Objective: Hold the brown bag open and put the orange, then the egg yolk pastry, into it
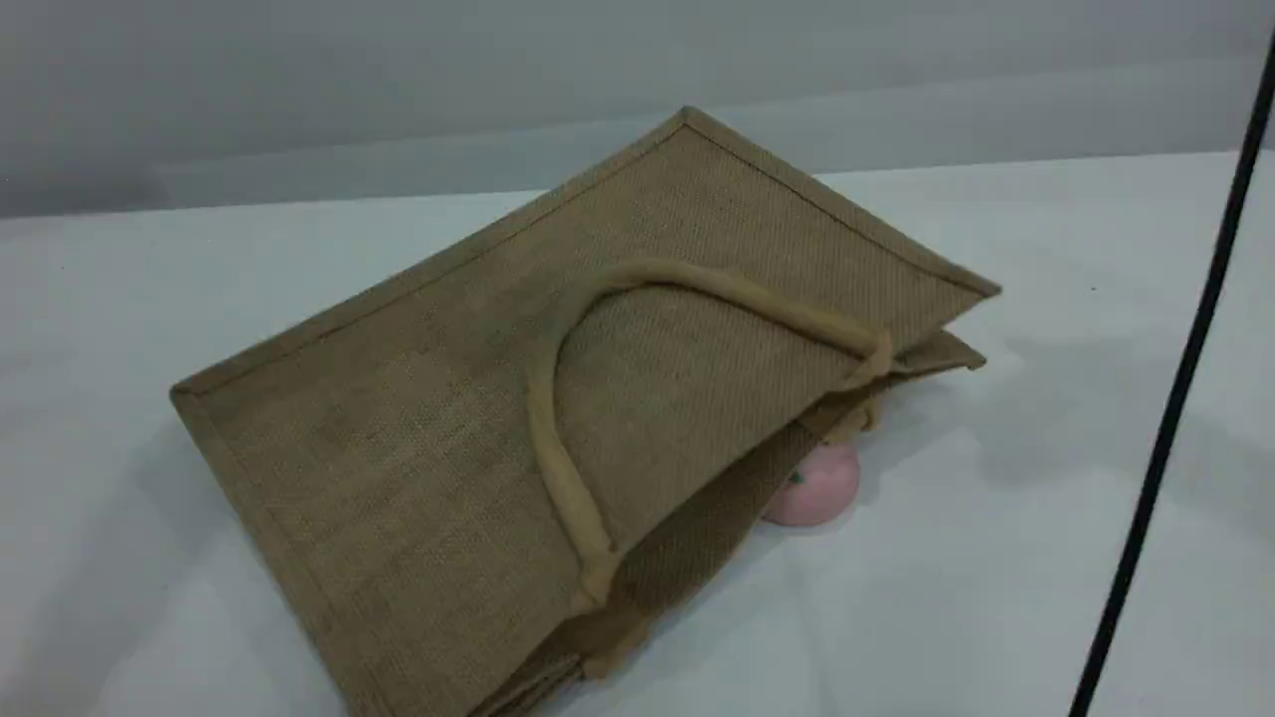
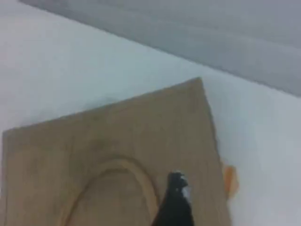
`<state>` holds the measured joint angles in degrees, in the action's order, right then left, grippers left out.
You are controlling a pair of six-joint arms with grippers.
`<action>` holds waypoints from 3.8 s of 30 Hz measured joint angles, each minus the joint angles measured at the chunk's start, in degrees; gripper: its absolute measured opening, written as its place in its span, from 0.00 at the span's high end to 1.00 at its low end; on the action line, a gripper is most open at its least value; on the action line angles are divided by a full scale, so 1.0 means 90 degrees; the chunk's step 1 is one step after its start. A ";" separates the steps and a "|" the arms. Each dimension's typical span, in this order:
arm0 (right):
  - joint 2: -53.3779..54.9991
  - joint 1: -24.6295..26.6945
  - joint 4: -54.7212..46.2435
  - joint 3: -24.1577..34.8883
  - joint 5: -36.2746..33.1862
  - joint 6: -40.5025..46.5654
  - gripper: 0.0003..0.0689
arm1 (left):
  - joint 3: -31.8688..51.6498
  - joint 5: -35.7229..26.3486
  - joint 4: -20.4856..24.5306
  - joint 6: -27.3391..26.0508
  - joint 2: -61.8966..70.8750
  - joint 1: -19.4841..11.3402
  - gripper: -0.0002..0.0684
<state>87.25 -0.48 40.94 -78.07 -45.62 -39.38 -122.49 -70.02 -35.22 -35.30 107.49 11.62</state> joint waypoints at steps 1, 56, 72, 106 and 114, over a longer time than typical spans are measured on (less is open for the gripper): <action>-0.0133 0.0000 -0.0086 -0.0027 -0.0069 0.0087 0.20 | 0.0000 0.0000 0.0158 0.0153 -0.0108 0.0000 0.24; -0.9252 -0.0017 -0.3587 0.3984 -0.2675 0.3627 0.20 | 0.8894 0.0029 0.2919 0.2469 -1.0444 0.0000 0.24; -0.9252 -0.0017 -0.3738 0.5398 -0.1787 0.3323 0.20 | 1.0253 0.1170 0.2973 0.2728 -1.0439 0.0000 0.24; -0.9252 -0.0067 -0.3706 0.5429 -0.1751 0.3311 0.20 | 1.0395 0.0906 0.3769 0.3652 -1.0462 -0.0537 0.24; -0.9289 -0.0074 -0.3706 0.5429 -0.1751 0.3311 0.20 | 1.0395 0.0906 0.3768 0.3652 -1.1221 -0.1232 0.24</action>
<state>3.66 -1.15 7.59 -29.21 -61.38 -9.58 -28.94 -61.87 -1.31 -2.43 6.51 0.53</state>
